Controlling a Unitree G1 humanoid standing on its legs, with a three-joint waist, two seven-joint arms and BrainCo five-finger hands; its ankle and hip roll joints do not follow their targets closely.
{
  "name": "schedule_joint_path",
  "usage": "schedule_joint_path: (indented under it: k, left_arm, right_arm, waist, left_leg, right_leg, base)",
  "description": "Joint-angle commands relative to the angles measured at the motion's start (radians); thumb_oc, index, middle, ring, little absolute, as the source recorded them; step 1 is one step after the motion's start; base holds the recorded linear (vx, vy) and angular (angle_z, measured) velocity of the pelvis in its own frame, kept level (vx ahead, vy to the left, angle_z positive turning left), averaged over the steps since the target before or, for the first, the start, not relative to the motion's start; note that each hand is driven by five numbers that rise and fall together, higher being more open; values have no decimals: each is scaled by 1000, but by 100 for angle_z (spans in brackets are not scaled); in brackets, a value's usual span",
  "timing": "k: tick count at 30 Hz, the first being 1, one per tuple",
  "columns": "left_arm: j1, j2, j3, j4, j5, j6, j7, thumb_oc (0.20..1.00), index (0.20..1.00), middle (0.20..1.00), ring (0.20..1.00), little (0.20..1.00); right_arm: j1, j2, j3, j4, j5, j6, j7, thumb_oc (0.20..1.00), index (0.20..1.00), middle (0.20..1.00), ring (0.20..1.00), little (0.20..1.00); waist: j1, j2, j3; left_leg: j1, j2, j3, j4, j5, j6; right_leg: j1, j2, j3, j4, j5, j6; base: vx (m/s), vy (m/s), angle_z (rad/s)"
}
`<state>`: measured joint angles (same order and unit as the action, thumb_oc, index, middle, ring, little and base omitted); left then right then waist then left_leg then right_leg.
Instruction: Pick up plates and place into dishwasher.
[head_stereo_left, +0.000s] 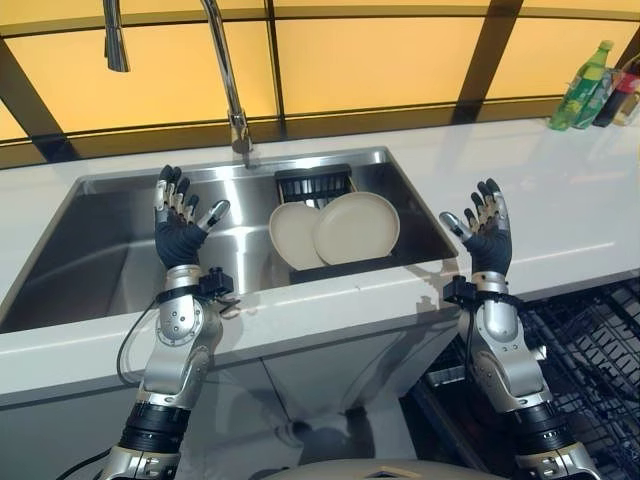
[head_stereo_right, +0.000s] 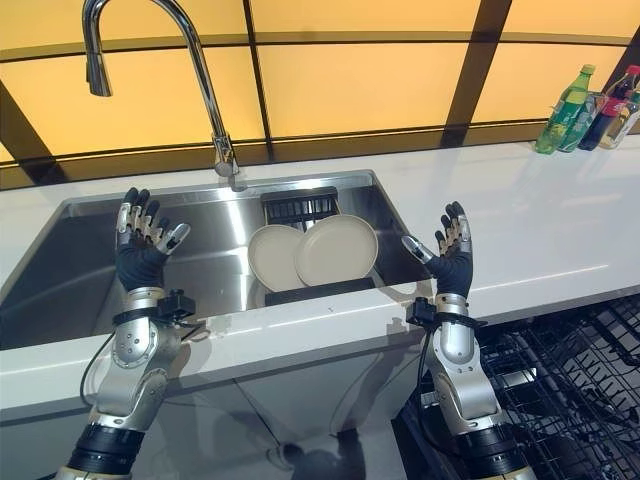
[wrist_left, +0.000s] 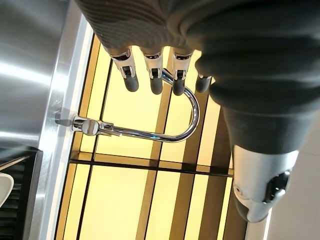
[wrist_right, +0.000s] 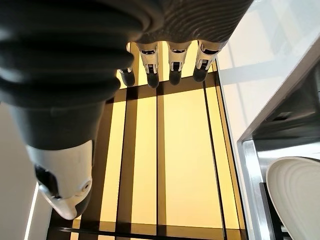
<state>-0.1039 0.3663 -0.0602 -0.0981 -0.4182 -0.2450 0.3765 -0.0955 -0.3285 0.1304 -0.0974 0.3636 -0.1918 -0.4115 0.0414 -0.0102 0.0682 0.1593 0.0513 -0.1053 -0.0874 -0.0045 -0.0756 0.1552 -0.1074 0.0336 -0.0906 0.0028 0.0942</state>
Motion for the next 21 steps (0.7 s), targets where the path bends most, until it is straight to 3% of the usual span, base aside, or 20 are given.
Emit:
schedule_joint_path:
  k: [1,6,21]
  left_arm:
    - [-48,38,-12,31,-3,-19,-15,1000,1000,1000,1000,1000]
    - [-47,38,-9,30,-16,-47,-28,1000,1000,1000,1000,1000]
    - [-47,43,2,30,14,-52,-33,1000,1000,1000,1000,1000]
  right_arm:
    - [-25,-2,-18,-46,-36,-31,3,1000,1000,1000,1000,1000]
    - [-21,-2,-19,-46,-35,-29,6,1000,1000,1000,1000,1000]
    - [-14,1,-12,-44,-32,-25,3,1000,1000,1000,1000,1000]
  waist:
    - [7,-4,-78]
    - [8,-5,-82]
    - [11,-5,-88]
  left_leg:
    - [-17,14,-12,22,-67,-2]
    - [-17,16,-11,17,-65,-4]
    - [-19,15,-17,13,-61,-4]
  right_leg:
    - [-96,-79,-72,57,26,82]
    - [-90,-79,-73,47,27,82]
    - [-88,-71,-74,42,27,78]
  base:
    - [0,0,0]
    - [0,0,0]
    - [-2,-7,0]
